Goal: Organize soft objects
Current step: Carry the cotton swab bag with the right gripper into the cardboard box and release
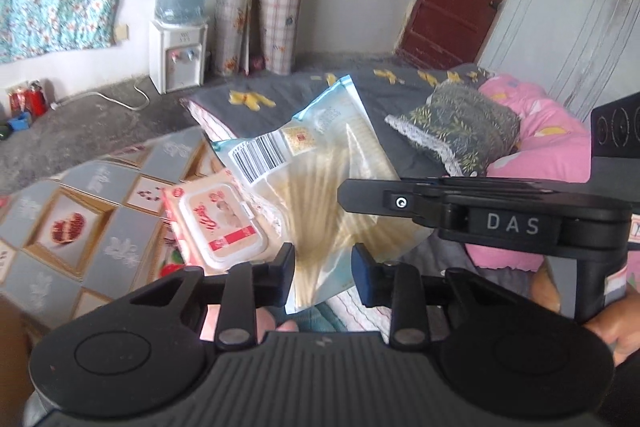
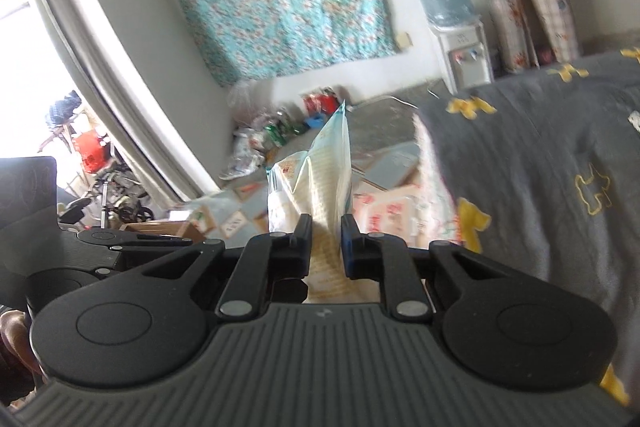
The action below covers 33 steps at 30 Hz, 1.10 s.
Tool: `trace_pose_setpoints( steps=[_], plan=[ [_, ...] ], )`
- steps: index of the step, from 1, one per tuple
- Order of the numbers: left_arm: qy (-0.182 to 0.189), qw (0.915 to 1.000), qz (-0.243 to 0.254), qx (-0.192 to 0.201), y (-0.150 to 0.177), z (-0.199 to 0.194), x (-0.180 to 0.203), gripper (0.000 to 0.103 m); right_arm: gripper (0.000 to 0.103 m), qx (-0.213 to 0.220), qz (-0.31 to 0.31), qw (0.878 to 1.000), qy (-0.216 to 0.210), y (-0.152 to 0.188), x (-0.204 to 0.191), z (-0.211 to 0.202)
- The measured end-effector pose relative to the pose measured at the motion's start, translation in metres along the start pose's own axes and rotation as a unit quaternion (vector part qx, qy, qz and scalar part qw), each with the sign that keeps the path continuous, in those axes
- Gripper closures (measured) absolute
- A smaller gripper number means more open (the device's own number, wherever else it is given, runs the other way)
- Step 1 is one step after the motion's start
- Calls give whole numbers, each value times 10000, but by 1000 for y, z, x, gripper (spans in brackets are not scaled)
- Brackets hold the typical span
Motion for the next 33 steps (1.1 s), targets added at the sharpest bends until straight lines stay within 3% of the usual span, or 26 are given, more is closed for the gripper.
trace_pose_setpoints(
  steps=[9, 17, 25, 33],
  plan=[
    [-520, 9976, -195, 416, 27, -107, -22, 72, 90, -53, -255, 9967, -766, 19, -107, -28],
    [-1123, 9889, -749, 614, 83, -184, -76, 72, 90, -658, -387, 9870, -1413, 61, -212, -2],
    [-1809, 9672, -1642, 701, 144, -249, -153, 72, 90, -1711, -223, 9680, -1822, 122, -312, 68],
    [-2446, 9417, -2201, 707, 180, -284, -225, 72, 90, -2555, 254, 9506, -1746, 162, -374, 171]
  ],
)
Point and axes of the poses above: each gripper's, at about its wrist camera, not at the fingertips, and z roughly the way its jaws point, x to its right, y to its underside, the point moved 7 cm from there along z, roughly the way its jaws point, and after that the axes turned 7 degrees about z, right-handed, at the moved point
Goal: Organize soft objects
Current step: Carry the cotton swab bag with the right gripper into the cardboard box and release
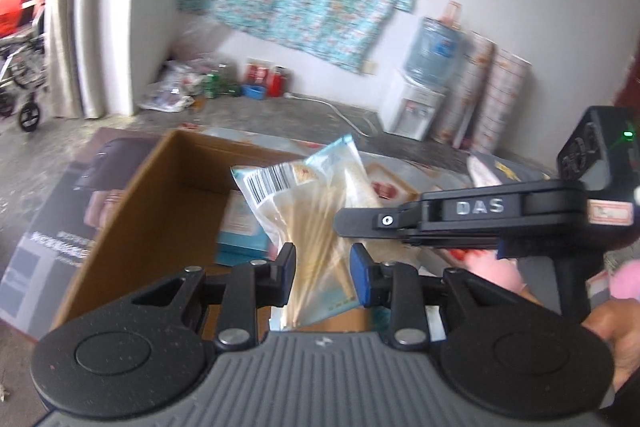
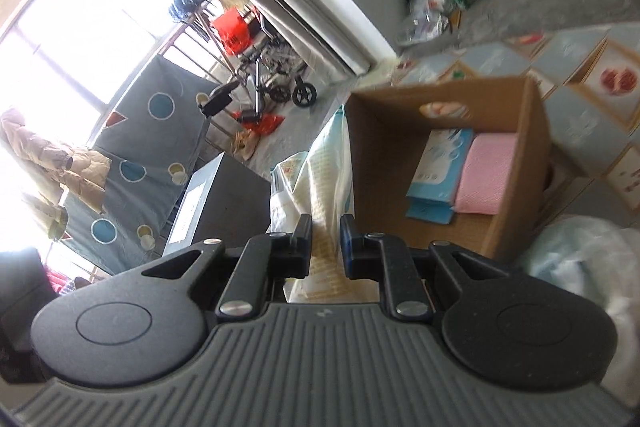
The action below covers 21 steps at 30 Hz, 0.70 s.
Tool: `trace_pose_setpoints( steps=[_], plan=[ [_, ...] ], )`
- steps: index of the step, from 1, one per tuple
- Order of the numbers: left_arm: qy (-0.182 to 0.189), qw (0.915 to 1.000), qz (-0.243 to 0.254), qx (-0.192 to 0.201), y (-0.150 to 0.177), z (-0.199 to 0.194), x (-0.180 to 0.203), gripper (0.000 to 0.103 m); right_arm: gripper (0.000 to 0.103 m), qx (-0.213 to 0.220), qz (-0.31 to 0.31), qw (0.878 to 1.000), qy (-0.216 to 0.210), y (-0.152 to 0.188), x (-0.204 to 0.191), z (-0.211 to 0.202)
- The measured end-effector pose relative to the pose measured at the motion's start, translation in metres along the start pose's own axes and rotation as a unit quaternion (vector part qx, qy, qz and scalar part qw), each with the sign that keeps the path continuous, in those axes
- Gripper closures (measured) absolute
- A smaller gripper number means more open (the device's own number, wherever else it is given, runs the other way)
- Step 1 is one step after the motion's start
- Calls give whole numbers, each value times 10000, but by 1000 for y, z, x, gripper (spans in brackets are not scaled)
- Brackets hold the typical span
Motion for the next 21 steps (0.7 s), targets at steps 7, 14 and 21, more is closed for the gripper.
trace_pose_setpoints(
  steps=[7, 14, 21],
  plan=[
    [-490, 9985, -255, 59, -1, 11, -61, 72, 89, -304, 952, 9947, 227, -40, 30, 105],
    [-866, 9945, -582, -52, 10, 19, -116, 72, 89, -158, 1789, 9820, 580, -77, 88, 196],
    [-984, 9914, -843, -173, 23, 24, -144, 72, 83, -206, 2162, 9738, 680, -74, 114, 259]
  ],
)
Point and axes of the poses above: each gripper's, at about its wrist camera, not at the fingertips, and z roughly the way its jaws point, x to its right, y to its underside, the point moved 7 cm from there along z, roughly the way its jaws point, and after that the axes turned 7 degrees about z, right-handed, at the moved point
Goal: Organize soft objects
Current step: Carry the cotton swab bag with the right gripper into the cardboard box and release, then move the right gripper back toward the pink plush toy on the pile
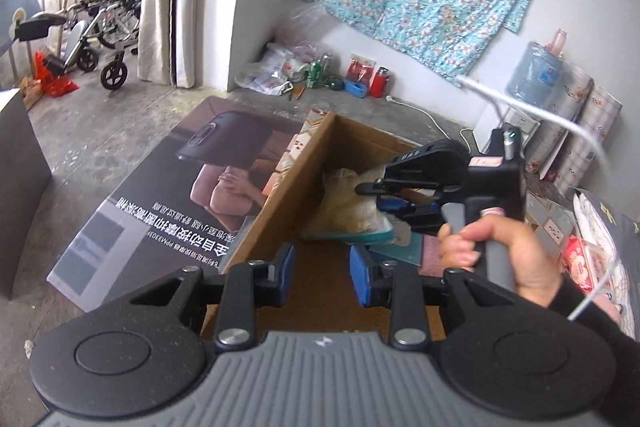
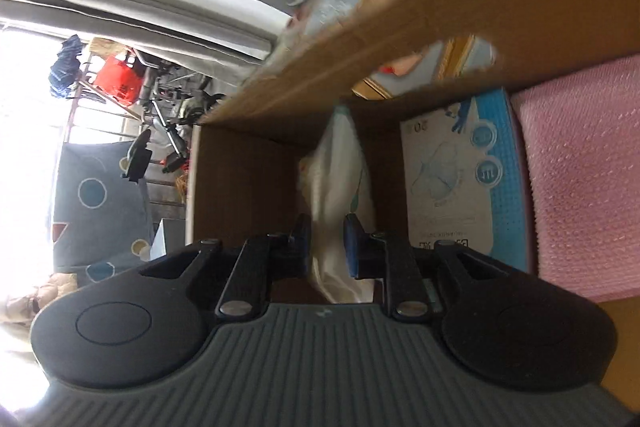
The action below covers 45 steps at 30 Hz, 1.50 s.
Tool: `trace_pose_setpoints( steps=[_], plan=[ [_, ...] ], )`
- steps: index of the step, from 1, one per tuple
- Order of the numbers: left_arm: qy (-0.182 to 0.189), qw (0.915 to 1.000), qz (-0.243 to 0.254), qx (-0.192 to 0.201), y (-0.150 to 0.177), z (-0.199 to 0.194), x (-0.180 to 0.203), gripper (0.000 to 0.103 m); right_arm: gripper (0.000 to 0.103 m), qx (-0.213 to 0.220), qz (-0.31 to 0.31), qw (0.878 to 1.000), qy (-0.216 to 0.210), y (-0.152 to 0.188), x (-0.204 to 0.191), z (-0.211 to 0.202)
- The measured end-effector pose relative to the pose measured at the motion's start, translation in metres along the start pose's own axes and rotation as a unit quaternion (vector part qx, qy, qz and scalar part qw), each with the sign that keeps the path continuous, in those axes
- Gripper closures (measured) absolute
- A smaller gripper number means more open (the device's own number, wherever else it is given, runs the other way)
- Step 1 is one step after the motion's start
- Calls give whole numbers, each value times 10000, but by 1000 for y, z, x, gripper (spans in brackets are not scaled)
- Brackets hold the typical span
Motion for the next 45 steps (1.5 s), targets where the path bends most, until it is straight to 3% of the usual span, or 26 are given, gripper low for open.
trace_pose_setpoints(
  steps=[6, 10, 16, 21, 26, 34, 40, 45],
  plan=[
    [67, 10000, -60, 12, 1, 0, 0, 70, 64, -131, -365, 9992, 135, 13, -4, -1],
    [103, 9999, -10, 89, 1, -10, 5, 58, 49, 6, -586, 9981, 187, 17, -12, -25],
    [242, 9992, 80, 321, 5, -41, 22, 48, 43, 310, -802, 9962, -128, 31, -25, -82],
    [362, 9974, 386, 488, 15, -69, 49, 42, 41, 449, -1043, 9916, -622, 55, -16, -156],
    [725, 9936, 691, 524, 35, -84, 91, 36, 40, 534, -1243, 9879, -764, 81, 21, -240],
    [1517, 9813, 1116, 408, 72, -85, 183, 35, 40, 1027, -1601, 9813, -298, 97, 105, -368],
    [1818, 9713, 1476, 404, 88, -66, 256, 35, 40, 1802, -1619, 9697, 316, 72, 169, -446],
    [1871, 9665, 1695, 467, 93, -38, 308, 39, 40, 2150, -1105, 9681, 662, 39, 232, -472]
  ],
)
Point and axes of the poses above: each gripper's, at about its wrist camera, not at the fingertips, and z roughly the way its jaws point, x to its right, y to its underside, the point moved 7 cm from there along z, roughly the way its jaws point, and after that the axes turned 7 degrees about z, right-handed, at the moved point
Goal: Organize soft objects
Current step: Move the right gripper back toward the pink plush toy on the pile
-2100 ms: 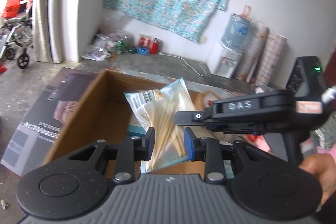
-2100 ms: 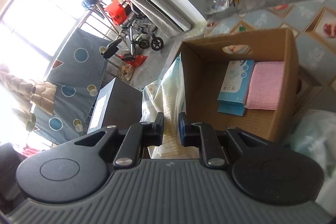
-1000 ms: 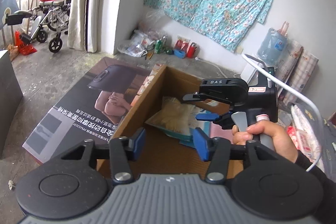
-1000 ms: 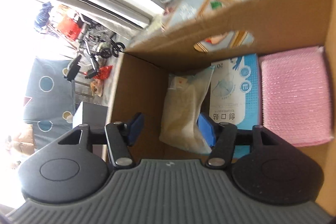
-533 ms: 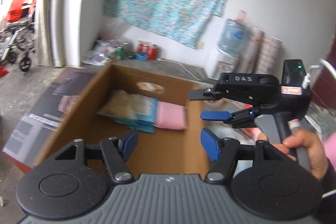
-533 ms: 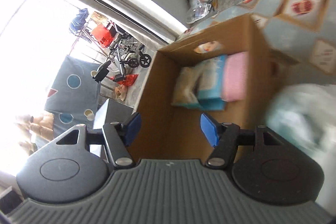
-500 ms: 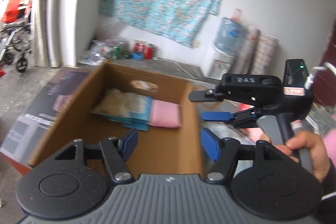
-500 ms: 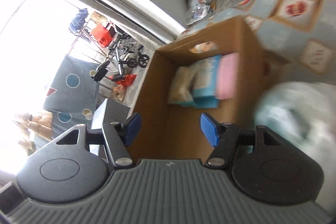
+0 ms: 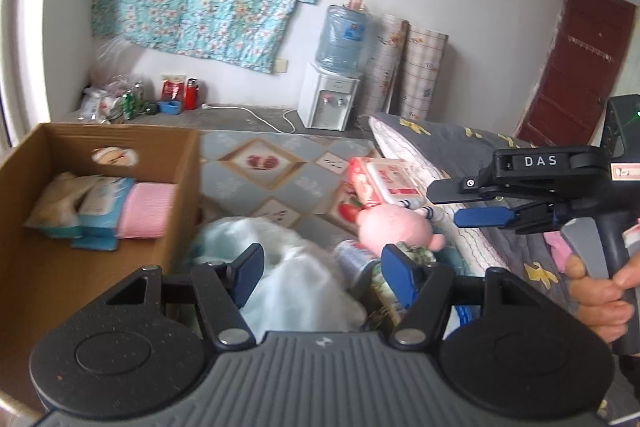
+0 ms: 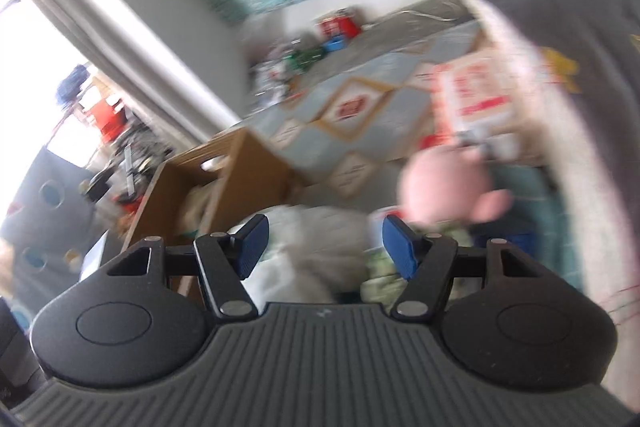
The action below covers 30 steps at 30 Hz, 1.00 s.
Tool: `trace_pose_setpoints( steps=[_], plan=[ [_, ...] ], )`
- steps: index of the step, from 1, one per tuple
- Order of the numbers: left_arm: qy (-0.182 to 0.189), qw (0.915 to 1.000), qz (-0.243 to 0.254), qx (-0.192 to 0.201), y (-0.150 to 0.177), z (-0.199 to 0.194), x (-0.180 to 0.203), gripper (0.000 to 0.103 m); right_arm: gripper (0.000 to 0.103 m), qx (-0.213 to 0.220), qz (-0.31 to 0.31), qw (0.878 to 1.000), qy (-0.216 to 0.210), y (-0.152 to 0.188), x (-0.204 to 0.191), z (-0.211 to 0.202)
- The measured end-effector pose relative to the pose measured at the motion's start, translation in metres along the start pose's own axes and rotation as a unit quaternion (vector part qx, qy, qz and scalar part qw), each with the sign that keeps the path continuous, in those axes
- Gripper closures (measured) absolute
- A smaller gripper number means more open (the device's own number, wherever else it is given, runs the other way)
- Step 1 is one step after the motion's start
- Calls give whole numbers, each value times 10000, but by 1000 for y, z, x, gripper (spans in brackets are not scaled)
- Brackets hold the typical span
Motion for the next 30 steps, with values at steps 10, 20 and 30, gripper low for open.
trace_pose_setpoints(
  steps=[10, 20, 30],
  plan=[
    [206, 9993, -39, -301, -4, 83, 34, 64, 44, -123, 389, 9976, 565, -16, 60, 70],
    [379, 9964, 195, -739, -9, 146, 57, 67, 69, -164, 75, 9972, 727, -23, 69, 85],
    [648, 9919, 547, -942, -7, 173, 82, 51, 84, -432, 887, 9947, -282, -24, 84, 76]
  ],
)
Point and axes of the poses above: each gripper's, at about its wrist camera, not at the fingertips, and z roughly the way its jaws point, x to its right, y to its underside, the point moved 7 cm from there along z, roughly the way its jaws point, and after that the axes turned 7 degrees about z, right-handed, at the moved point
